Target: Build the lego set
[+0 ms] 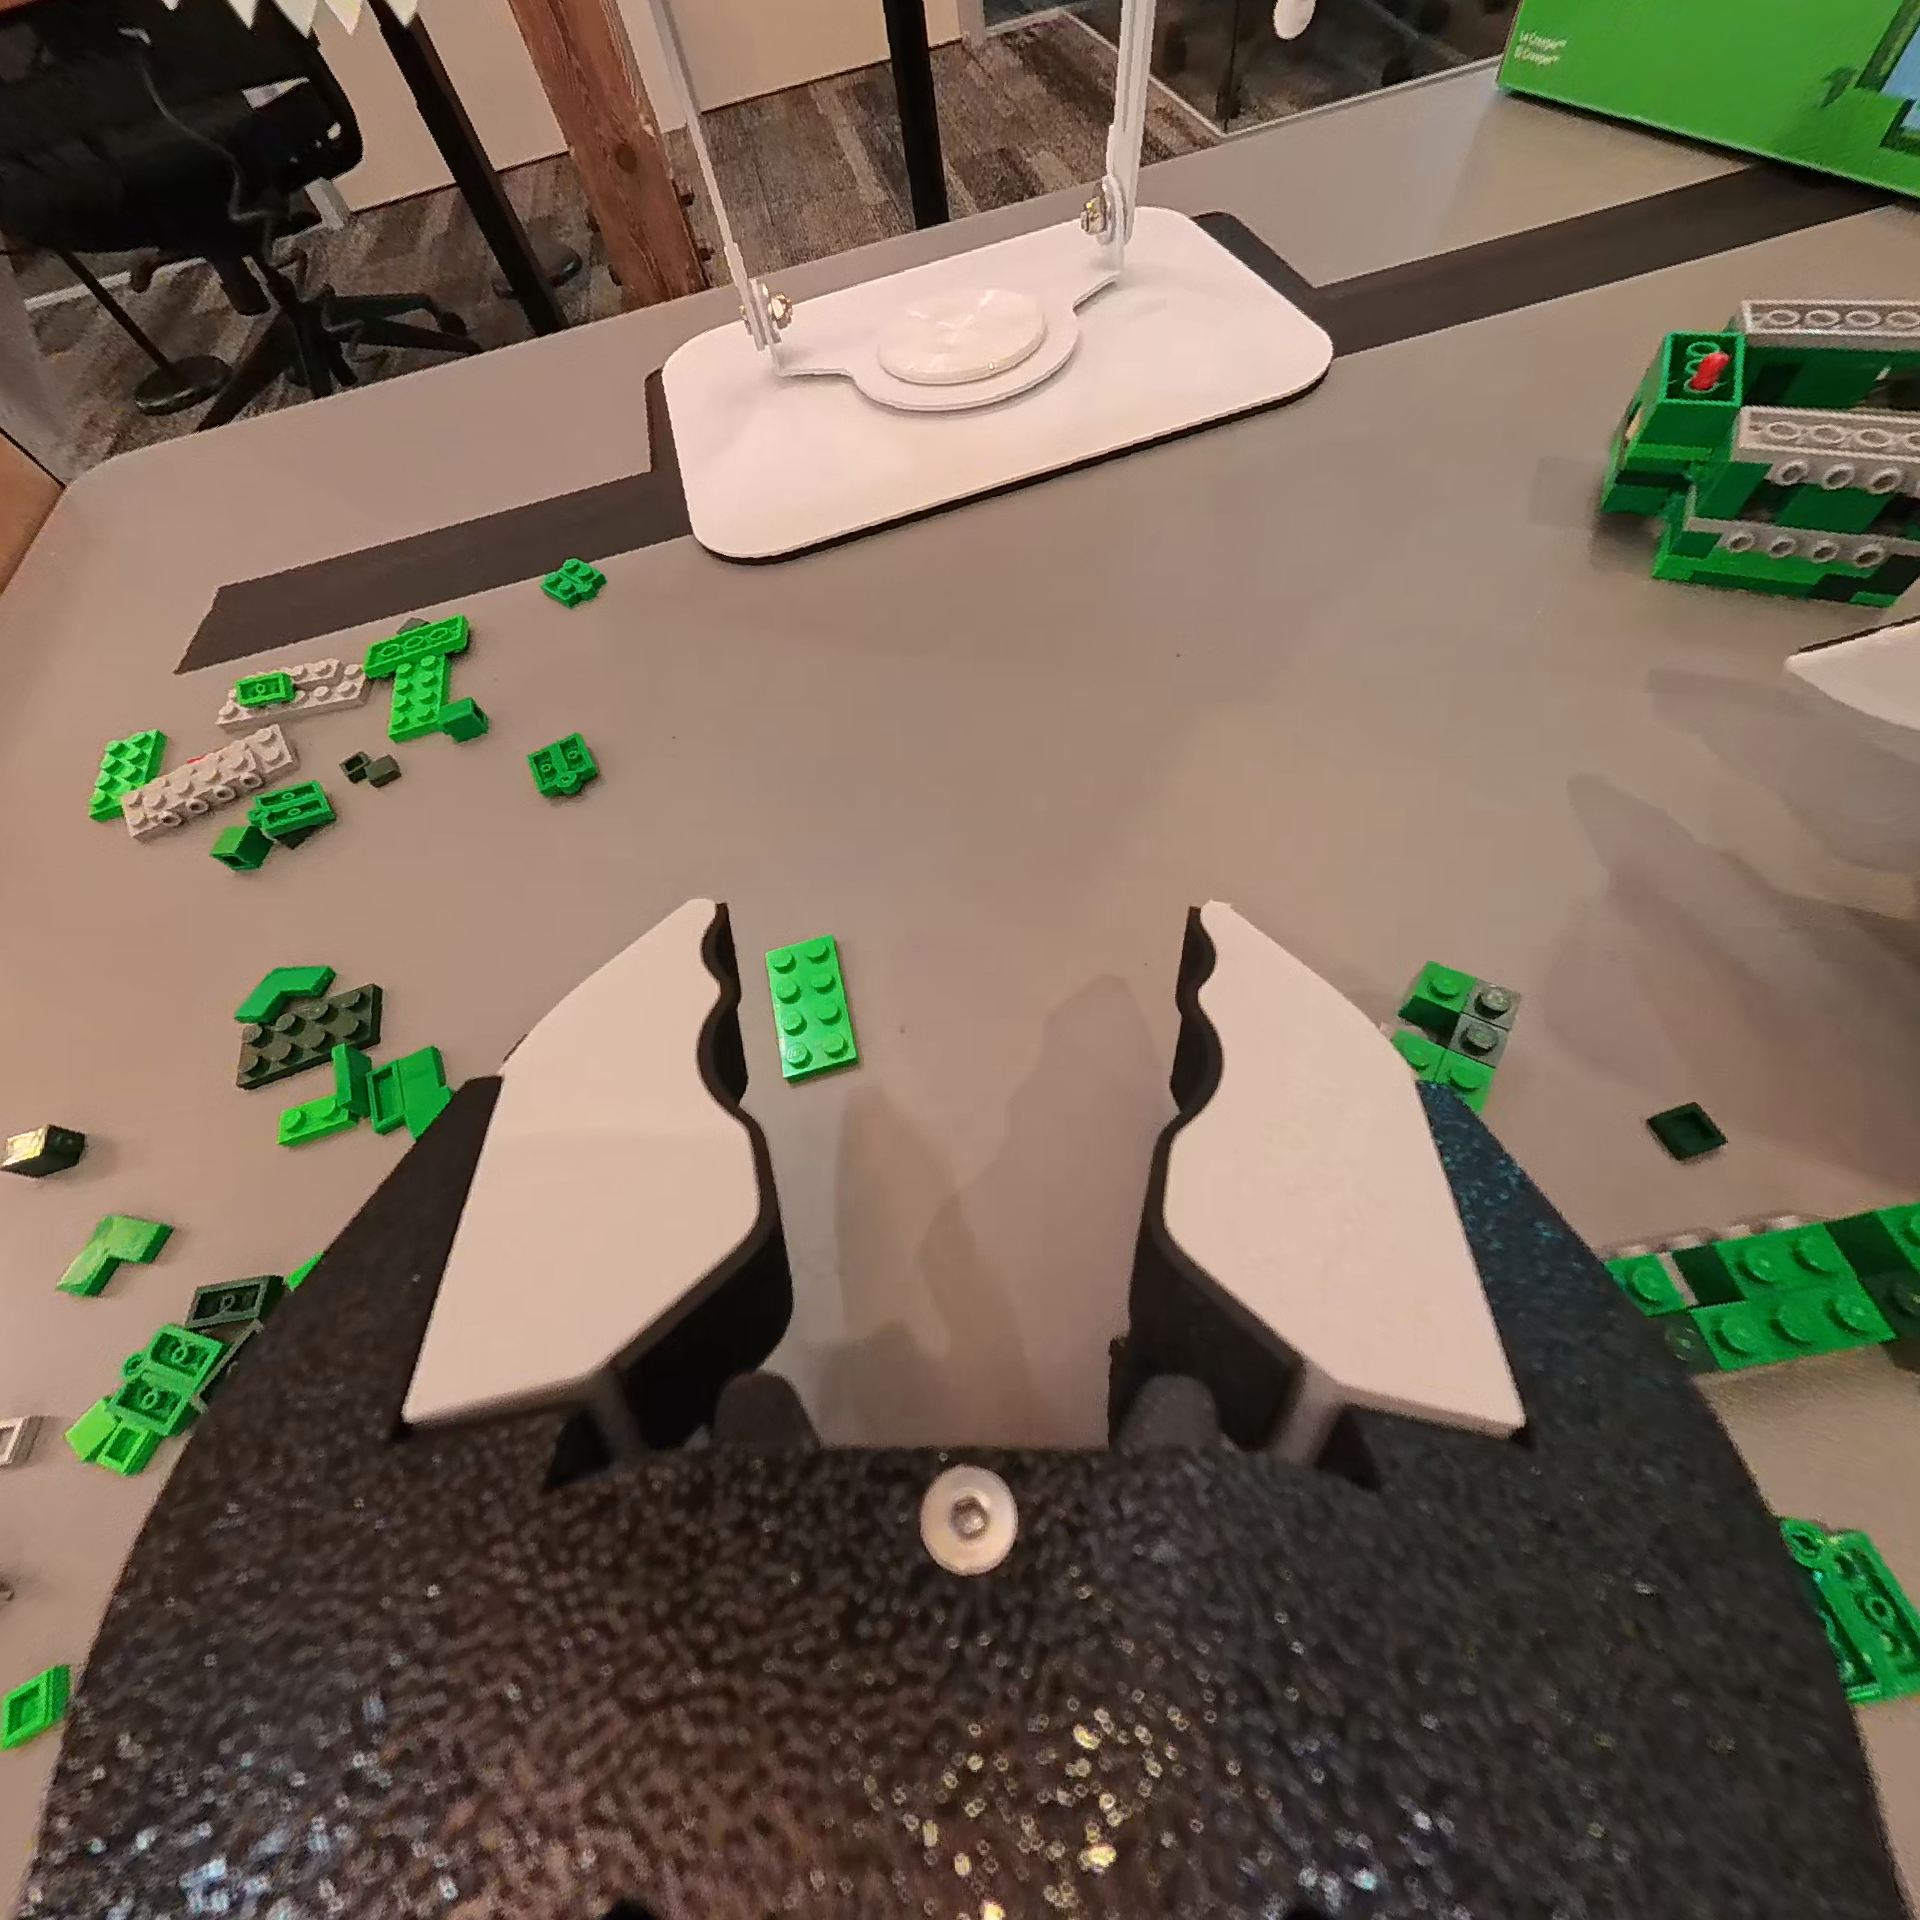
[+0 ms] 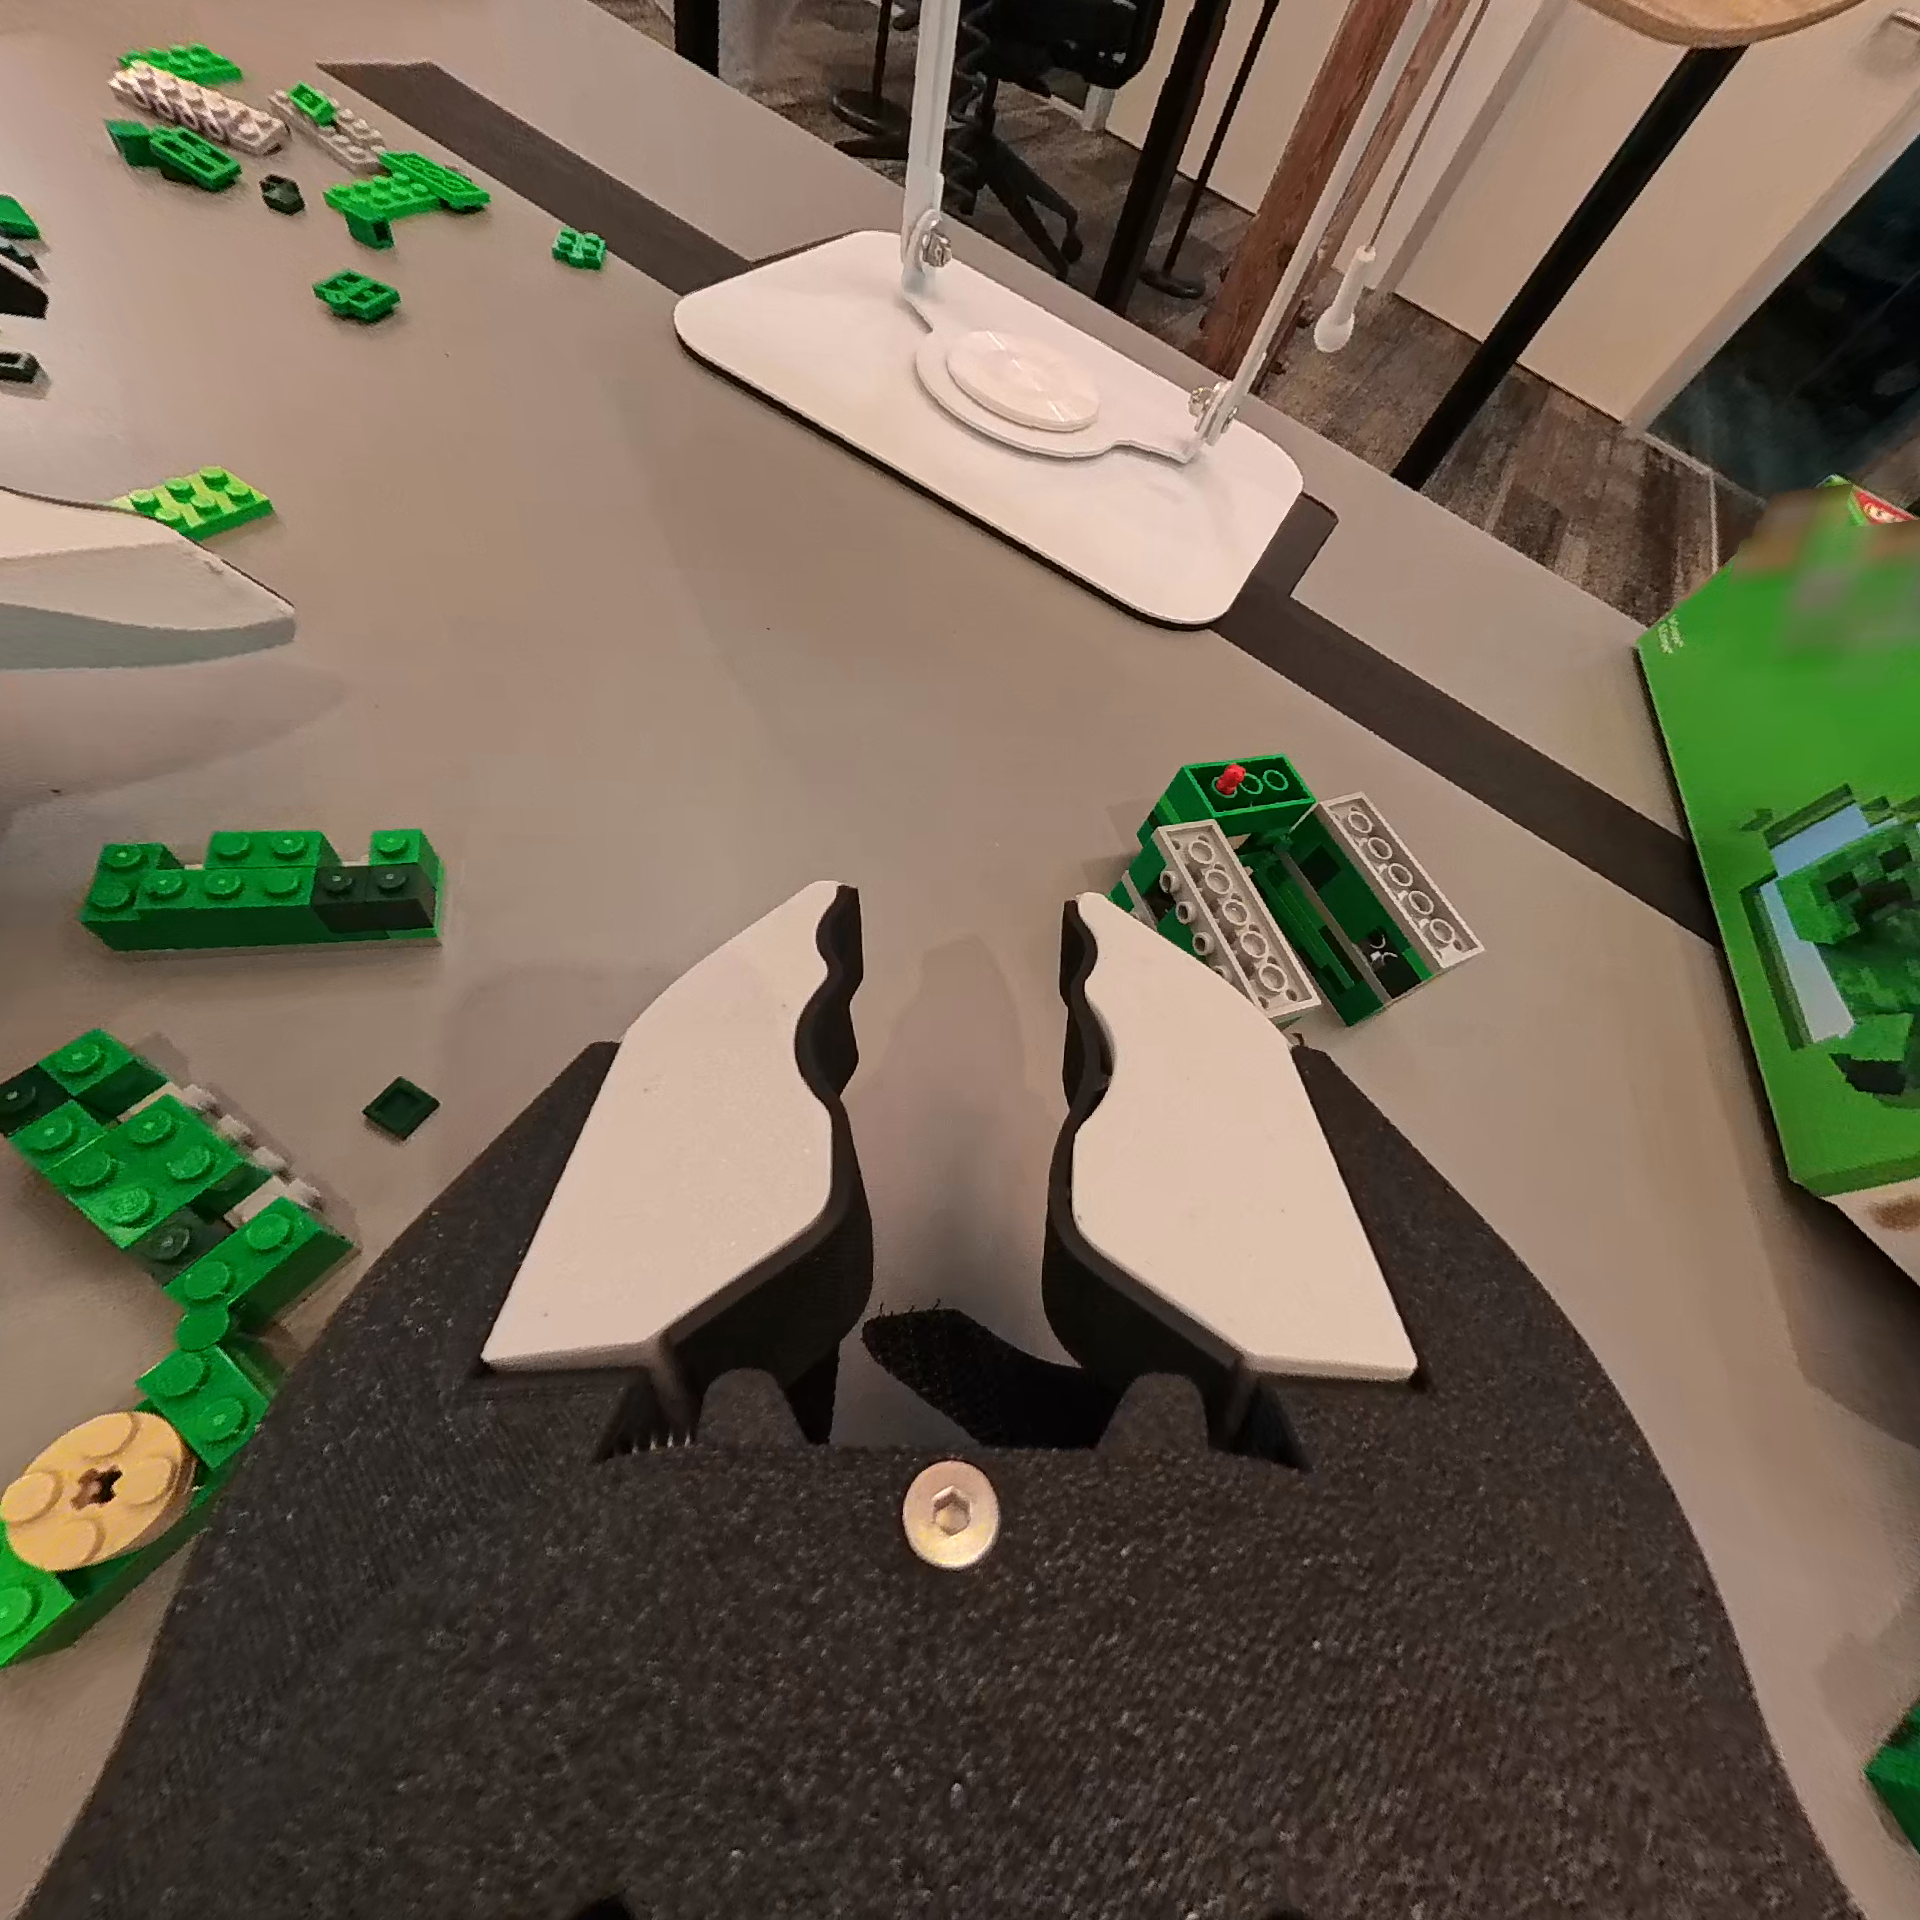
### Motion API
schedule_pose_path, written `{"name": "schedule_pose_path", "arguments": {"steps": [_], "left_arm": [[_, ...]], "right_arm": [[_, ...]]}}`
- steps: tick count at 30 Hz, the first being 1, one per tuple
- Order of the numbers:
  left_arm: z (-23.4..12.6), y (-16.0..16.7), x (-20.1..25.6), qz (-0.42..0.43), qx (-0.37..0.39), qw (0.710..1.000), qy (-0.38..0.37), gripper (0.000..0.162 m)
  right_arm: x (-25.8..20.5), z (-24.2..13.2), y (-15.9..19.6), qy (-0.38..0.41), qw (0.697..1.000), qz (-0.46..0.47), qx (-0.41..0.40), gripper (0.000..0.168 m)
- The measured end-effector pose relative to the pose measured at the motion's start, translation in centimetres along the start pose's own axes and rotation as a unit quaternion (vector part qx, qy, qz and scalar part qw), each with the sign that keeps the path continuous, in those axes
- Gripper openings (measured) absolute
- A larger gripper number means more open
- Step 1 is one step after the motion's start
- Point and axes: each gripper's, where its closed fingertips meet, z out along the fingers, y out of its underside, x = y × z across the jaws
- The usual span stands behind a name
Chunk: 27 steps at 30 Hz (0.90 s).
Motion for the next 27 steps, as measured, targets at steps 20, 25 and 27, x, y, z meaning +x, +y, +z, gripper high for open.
{"name": "schedule_pose_path", "arguments": {"steps": [20,25,27], "left_arm": [[0.13,-0.02,-0.19,0.005,-0.001,1.0,-0.006,0.081],[0.0,-0.16,-0.19,0.003,0.006,1.0,-0.004,0.079],[-0.11,-0.3,-0.22,0.003,0.012,1.0,-0.005,0.076]], "right_arm": [[-0.55,-0.05,-0.07,-0.011,1.0,-0.018,0.003,0.034],[-0.77,-0.23,-0.26,-0.022,1.0,-0.017,0.012,0.037],[-0.81,-0.34,-0.36,-0.027,0.999,-0.014,0.018,0.036]]}}
